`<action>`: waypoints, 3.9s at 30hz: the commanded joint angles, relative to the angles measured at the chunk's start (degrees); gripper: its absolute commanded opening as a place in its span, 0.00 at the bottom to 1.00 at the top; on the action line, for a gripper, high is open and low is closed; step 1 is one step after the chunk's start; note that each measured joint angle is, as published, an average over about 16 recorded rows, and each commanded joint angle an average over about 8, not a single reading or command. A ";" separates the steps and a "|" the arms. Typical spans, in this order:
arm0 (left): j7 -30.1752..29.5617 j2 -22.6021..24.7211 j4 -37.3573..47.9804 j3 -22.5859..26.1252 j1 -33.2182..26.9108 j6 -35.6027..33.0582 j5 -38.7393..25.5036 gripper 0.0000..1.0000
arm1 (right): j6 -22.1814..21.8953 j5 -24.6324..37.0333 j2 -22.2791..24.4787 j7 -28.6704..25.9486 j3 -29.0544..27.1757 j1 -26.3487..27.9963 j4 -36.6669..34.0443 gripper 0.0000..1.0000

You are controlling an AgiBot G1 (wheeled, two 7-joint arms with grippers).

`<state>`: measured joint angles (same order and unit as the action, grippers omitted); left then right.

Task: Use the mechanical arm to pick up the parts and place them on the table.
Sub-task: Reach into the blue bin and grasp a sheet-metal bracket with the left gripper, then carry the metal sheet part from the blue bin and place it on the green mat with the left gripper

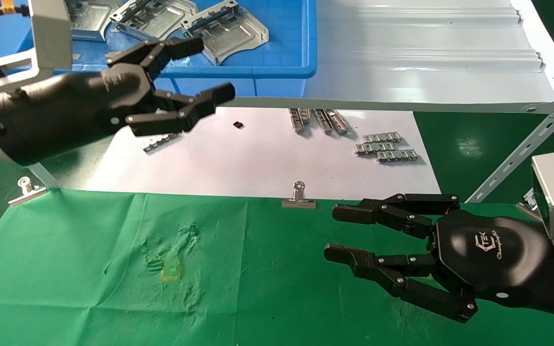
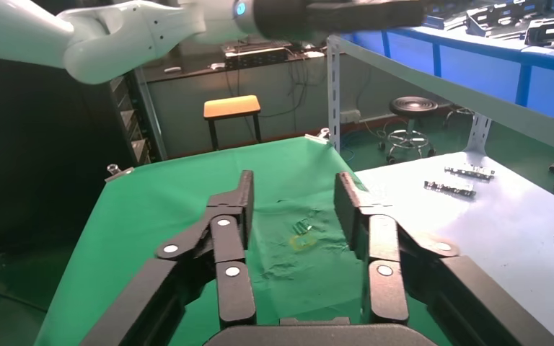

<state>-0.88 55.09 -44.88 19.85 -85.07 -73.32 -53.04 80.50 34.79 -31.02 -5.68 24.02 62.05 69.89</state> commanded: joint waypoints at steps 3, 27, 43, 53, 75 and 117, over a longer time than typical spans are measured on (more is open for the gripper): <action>1.19 1.37 4.76 0.30 -4.04 2.51 -1.93 1.00 | 0.00 0.00 0.00 0.00 0.00 0.00 0.00 0.00; 6.68 10.76 38.00 6.95 -27.81 22.66 -16.89 0.51 | 0.00 0.00 0.00 0.00 0.00 0.00 0.00 0.00; 8.78 12.92 44.21 8.27 -30.09 30.49 -19.08 0.00 | 0.00 0.00 0.00 0.00 0.00 0.00 0.00 0.00; 8.82 13.82 45.15 8.49 -29.97 34.72 -19.41 0.00 | 0.00 0.00 0.00 0.00 0.00 0.00 0.00 0.00; 8.37 14.61 45.17 8.63 -29.05 38.44 -19.60 0.00 | 0.00 0.00 0.00 0.00 0.00 0.00 0.00 0.00; 28.82 -1.70 29.48 6.04 -23.70 -18.02 -10.82 0.00 | 0.00 0.00 0.00 0.00 0.00 0.00 0.00 0.00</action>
<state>27.01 53.12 -16.72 26.55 -107.93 -89.59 -63.29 80.50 34.79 -31.02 -5.68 24.02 62.05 69.89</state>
